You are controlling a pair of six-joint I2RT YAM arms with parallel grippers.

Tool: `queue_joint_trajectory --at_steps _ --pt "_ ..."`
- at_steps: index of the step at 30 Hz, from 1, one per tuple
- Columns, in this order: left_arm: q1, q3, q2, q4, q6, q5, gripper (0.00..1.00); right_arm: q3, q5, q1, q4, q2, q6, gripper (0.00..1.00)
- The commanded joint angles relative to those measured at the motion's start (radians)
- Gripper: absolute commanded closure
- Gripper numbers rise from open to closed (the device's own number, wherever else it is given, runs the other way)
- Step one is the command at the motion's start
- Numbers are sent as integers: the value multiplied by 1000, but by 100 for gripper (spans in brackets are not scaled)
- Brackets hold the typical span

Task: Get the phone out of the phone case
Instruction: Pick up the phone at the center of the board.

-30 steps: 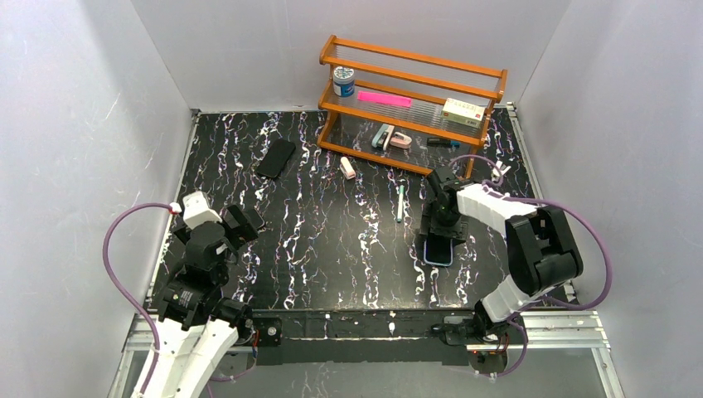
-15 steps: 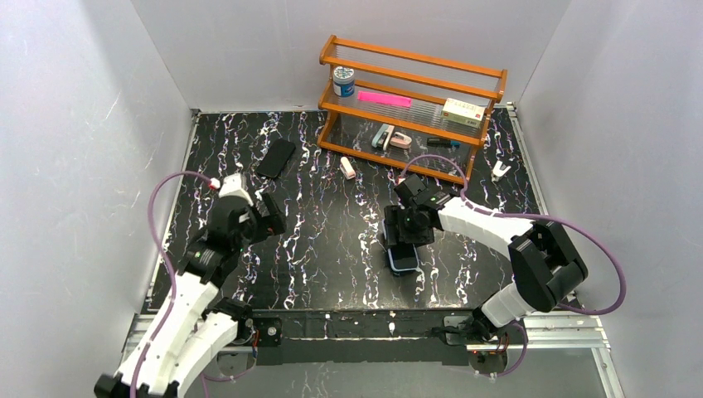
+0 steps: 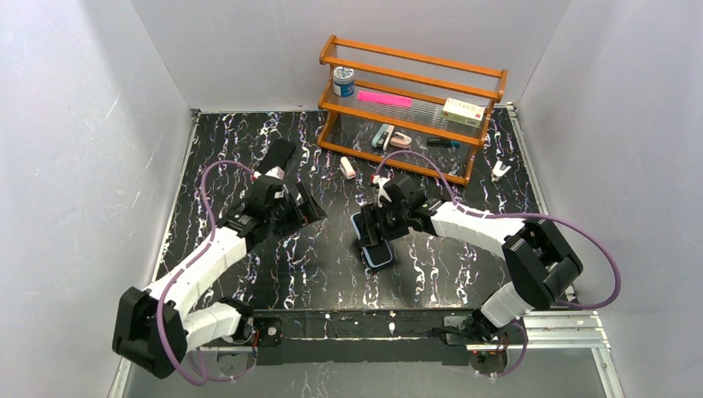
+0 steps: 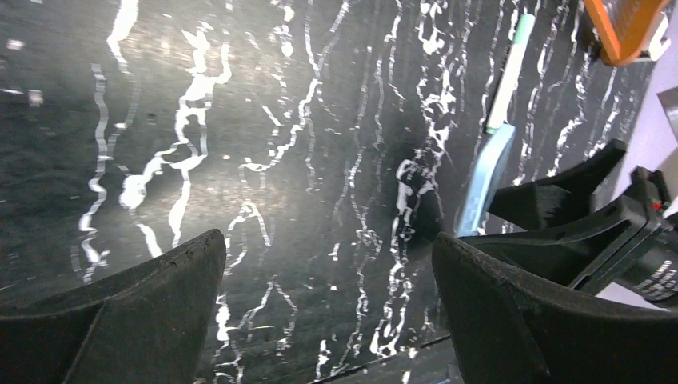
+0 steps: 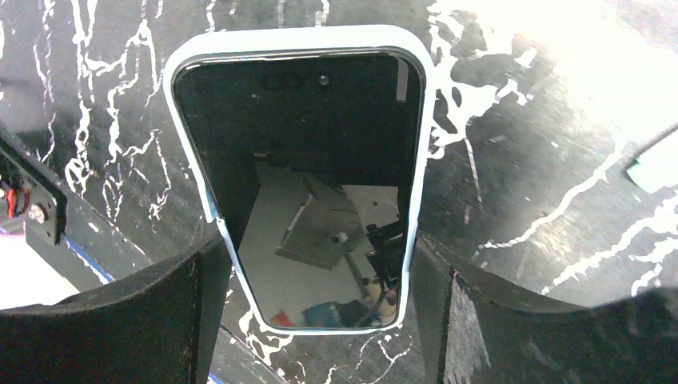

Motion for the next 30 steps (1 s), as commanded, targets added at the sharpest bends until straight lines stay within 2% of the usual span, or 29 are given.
queue_joint_trajectory --at_steps 1,4,8,19,22,27,30 --pt "-29 58 81 110 -57 54 2 23 -94 14 147 8 -71 99" --pt "-39 89 174 155 -85 102 2 40 -113 16 163 22 -85 99" --pt "-64 121 259 191 -88 123 7 46 -135 20 192 37 -119 99" --pt "-124 111 348 270 -102 208 23 64 -173 28 233 47 -144 99" --pt "-130 113 360 280 -98 209 35 67 -188 28 240 47 -158 99" --pt "-131 112 368 292 -101 226 62 60 -211 29 247 30 -178 99" --pt "-131 107 358 334 -111 218 73 55 -226 30 247 22 -187 99"
